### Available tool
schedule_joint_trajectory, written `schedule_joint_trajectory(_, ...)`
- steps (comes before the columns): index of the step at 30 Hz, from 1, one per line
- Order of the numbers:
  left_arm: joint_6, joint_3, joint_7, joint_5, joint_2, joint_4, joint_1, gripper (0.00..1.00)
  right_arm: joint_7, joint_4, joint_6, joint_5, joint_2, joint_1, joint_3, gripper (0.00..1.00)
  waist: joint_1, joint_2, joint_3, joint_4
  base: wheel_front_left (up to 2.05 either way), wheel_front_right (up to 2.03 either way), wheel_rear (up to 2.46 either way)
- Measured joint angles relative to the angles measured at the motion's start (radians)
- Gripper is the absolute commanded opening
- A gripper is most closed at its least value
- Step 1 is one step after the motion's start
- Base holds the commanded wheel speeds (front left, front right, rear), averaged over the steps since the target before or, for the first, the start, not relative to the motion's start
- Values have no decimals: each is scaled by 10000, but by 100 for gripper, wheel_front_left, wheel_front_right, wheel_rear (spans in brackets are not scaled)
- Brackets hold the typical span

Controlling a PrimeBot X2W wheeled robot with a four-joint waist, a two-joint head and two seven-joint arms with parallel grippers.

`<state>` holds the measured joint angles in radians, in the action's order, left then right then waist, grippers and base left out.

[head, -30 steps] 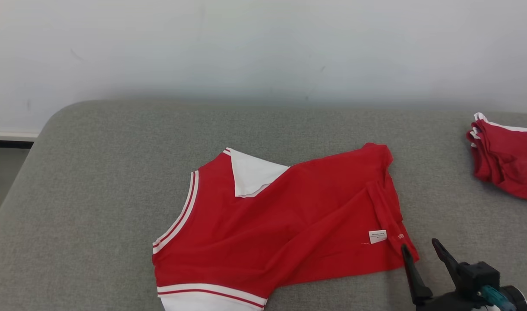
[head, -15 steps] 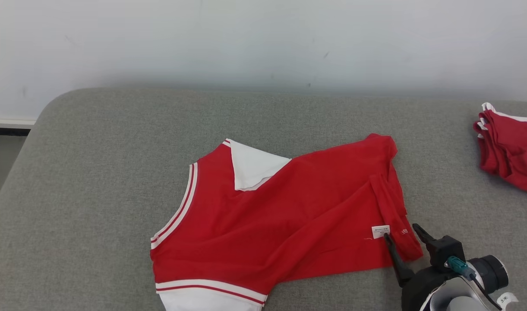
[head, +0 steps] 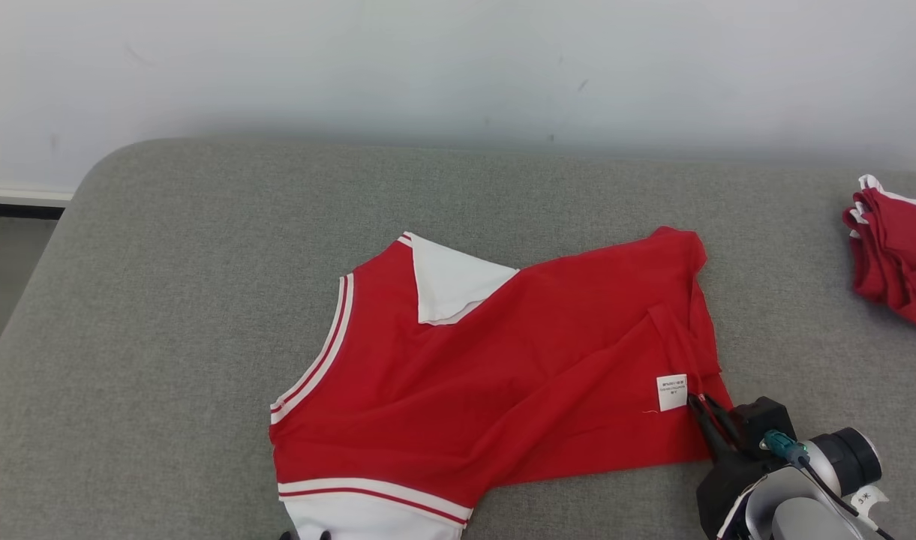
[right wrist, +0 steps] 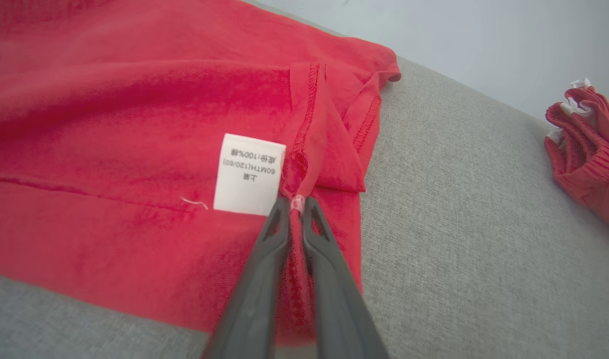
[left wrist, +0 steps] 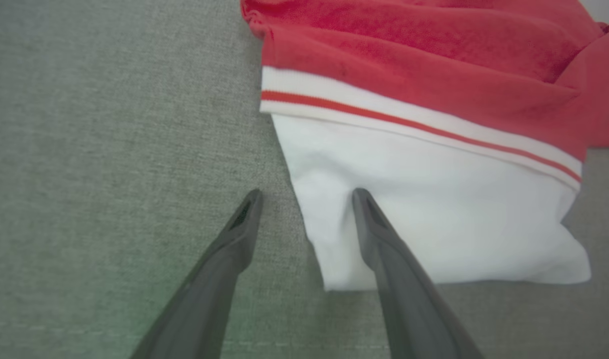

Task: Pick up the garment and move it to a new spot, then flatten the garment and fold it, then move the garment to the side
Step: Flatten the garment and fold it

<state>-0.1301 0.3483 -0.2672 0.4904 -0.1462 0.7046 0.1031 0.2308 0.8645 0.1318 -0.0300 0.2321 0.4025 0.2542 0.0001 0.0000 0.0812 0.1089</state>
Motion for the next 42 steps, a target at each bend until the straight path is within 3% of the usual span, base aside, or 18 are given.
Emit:
schedule_joint_trajectory(1,15,105,0,54,-23,29,67,0,50,73,0,35,-13,39,-15,0,0,0,12,13,0,0,0)
schedule_joint_trajectory(9,-10,176,44,326,-50,-516,47,0,295,-420,0,-466,-105,-282,-313,0,-1,0,-243,23,0,0,0)
schedule_joint_trajectory(18,-10,-696,48,50,-291,-2955,-514,0,307,-2732,0,-2222,186,-1164,-150,0,-1,0,-553,-217,0,0,0)
schedule_joint_trajectory(22,-10,-731,46,40,-817,-4008,183,0,226,-3707,0,-2844,355,-853,165,0,-1,0,-418,-317,0,0,0)
schedule_joint_trajectory(28,-10,-127,583,600,-2439,-4878,3246,0,-546,-4801,0,-3894,389,767,307,0,0,1,144,-475,0,0,0)
schedule_joint_trajectory(35,-12,481,2023,2520,-3852,-4548,8356,0,-1538,-4859,0,-5198,-38,4062,-128,0,1,1,1425,-687,0,0,0)
schedule_joint_trajectory(42,-13,1058,2698,3689,-4205,-2322,13830,0,-2410,-3382,-2,-6635,-1127,8696,-1647,0,3,2,3302,-1009,0,0,0)
